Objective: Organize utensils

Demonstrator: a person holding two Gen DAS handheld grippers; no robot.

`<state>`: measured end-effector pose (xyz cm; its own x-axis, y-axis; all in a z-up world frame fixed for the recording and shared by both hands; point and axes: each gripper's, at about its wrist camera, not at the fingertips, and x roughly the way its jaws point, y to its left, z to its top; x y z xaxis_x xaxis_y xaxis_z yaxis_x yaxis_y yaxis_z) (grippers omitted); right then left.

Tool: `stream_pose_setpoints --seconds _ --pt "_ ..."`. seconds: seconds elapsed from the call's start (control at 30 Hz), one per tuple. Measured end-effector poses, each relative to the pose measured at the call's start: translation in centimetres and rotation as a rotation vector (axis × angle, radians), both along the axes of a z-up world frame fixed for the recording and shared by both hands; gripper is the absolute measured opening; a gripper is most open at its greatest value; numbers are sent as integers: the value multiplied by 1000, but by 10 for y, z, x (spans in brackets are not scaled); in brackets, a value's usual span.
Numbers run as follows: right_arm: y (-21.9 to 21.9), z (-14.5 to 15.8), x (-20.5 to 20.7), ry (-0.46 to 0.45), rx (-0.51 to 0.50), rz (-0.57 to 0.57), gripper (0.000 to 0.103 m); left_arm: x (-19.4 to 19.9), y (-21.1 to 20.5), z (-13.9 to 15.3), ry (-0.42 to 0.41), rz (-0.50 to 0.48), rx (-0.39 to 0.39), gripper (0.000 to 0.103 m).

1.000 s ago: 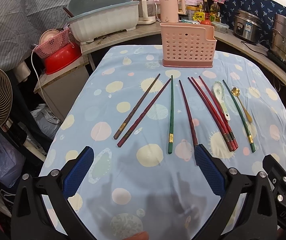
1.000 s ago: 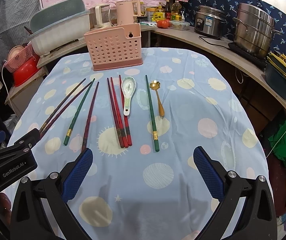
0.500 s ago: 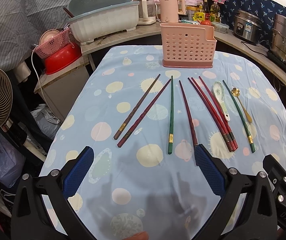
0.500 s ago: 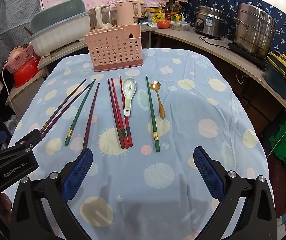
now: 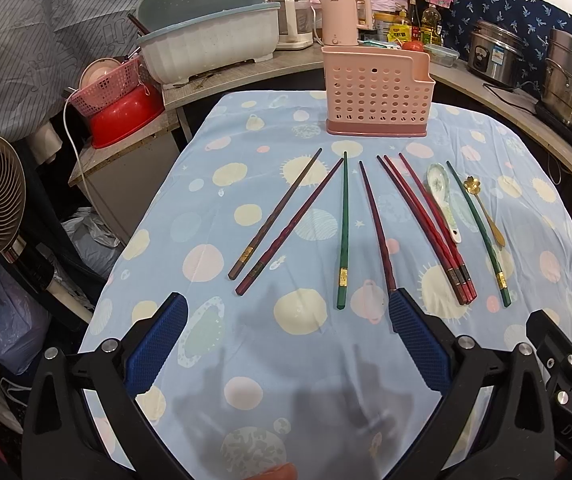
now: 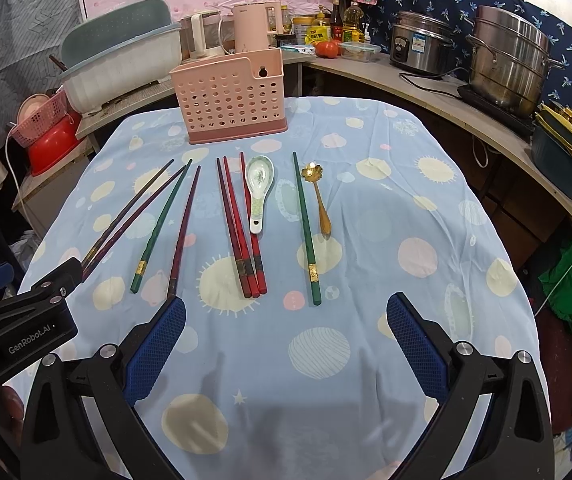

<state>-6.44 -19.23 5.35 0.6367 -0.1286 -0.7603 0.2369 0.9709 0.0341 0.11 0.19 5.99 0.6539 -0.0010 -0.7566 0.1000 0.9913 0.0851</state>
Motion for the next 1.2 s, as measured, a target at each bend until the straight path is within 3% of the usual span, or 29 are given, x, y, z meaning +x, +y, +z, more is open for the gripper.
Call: stream_pose_setpoints --seconds 0.33,0.77,0.97,1.07,1.2 --pt "-11 -7 8 17 17 -16 96 11 6 -3 2 19 3 96" --pt "-40 -33 45 68 38 -52 95 79 62 -36 63 132 -35 96" --pt "-45 -43 64 88 49 -62 91 106 63 -55 99 110 -17 87" --pt "-48 -46 71 93 53 -68 91 116 61 -70 145 88 -30 74" --pt "-49 -50 78 103 53 -67 91 119 57 -79 153 73 -29 73"
